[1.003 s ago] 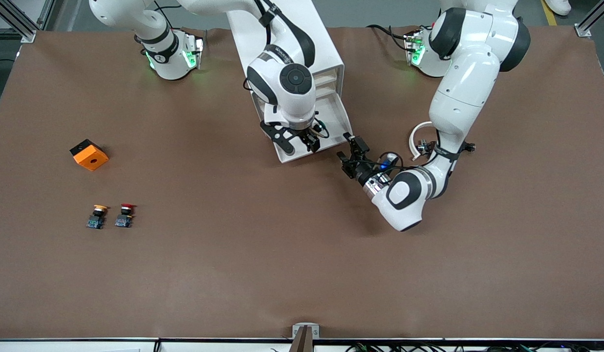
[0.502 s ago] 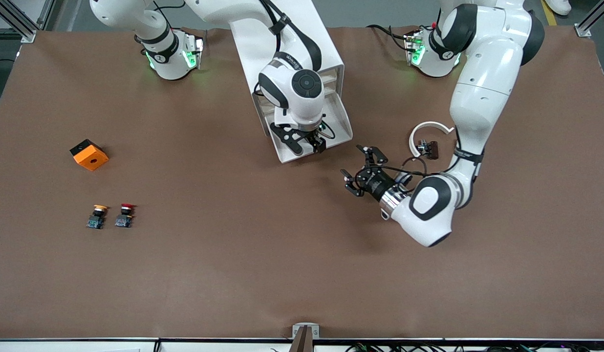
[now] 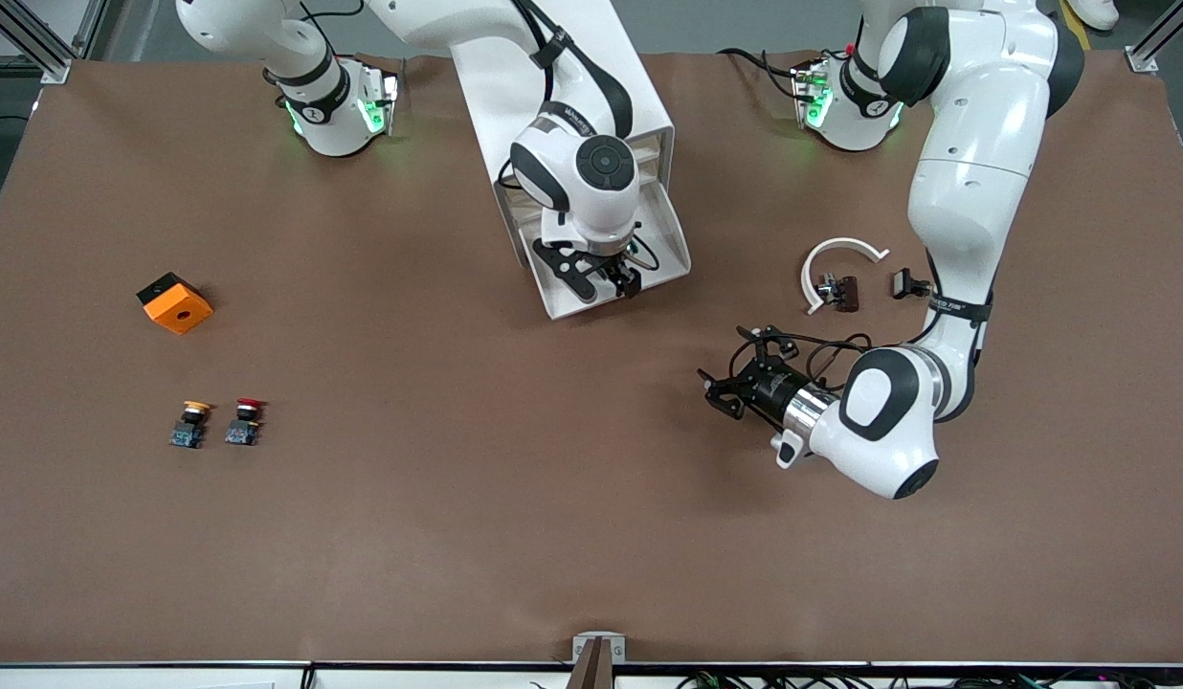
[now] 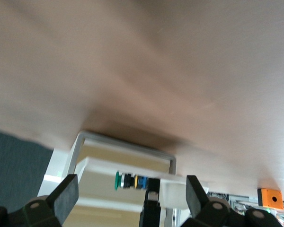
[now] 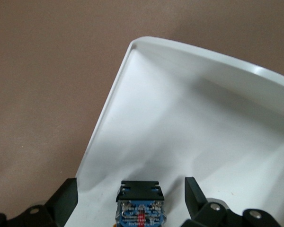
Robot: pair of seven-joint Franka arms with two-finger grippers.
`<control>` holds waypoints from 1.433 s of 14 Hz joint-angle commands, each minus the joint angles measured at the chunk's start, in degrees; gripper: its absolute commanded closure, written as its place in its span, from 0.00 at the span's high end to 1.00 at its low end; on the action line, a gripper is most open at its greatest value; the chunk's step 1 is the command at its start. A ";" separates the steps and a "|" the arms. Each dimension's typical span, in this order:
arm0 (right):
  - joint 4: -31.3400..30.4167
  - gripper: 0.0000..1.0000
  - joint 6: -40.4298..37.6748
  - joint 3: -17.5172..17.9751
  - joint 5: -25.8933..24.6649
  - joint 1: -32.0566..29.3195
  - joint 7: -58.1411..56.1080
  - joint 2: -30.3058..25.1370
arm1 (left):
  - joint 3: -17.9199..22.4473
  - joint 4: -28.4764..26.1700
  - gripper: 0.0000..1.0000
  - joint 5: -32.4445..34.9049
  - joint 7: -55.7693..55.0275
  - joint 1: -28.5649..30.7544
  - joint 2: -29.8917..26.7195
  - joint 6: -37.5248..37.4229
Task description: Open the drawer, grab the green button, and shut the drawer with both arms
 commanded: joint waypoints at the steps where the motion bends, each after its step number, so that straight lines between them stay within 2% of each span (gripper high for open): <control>1: 1.27 0.88 -0.60 -0.74 0.78 0.98 -0.01 0.71 | 0.10 -0.65 1.00 5.62 6.28 -1.09 -3.38 5.31; 2: 1.27 0.72 -0.69 -0.74 0.78 1.07 -0.10 0.62 | 0.10 -0.65 1.00 6.86 8.14 -1.27 -3.56 7.42; 4: 1.44 0.18 -0.69 -0.74 0.87 1.07 -0.02 0.62 | -0.25 -0.65 1.00 9.93 9.82 -1.45 -3.57 13.13; 5: 1.45 0.00 -0.77 -0.74 0.87 1.07 0.07 0.62 | -0.34 -0.65 1.00 10.73 10.26 -1.54 -3.57 15.07; 9: 1.71 0.00 -0.95 -0.66 0.87 0.63 0.07 0.27 | -0.43 -0.74 1.00 14.68 12.20 -2.76 -3.57 22.02; 14: 7.32 0.00 -6.48 -0.57 0.96 -1.91 -1.33 0.01 | -0.43 -1.00 1.00 17.33 12.20 -4.26 -4.09 25.37; 16: 9.00 0.00 -9.37 -0.57 0.96 -4.19 -4.83 -1.31 | -0.43 -1.18 1.00 18.73 12.20 -4.79 -4.44 27.47; 20: 8.48 0.00 -11.49 -0.83 0.87 -11.30 -18.87 -4.30 | -0.34 -2.06 1.00 22.51 11.33 -6.55 -5.41 32.31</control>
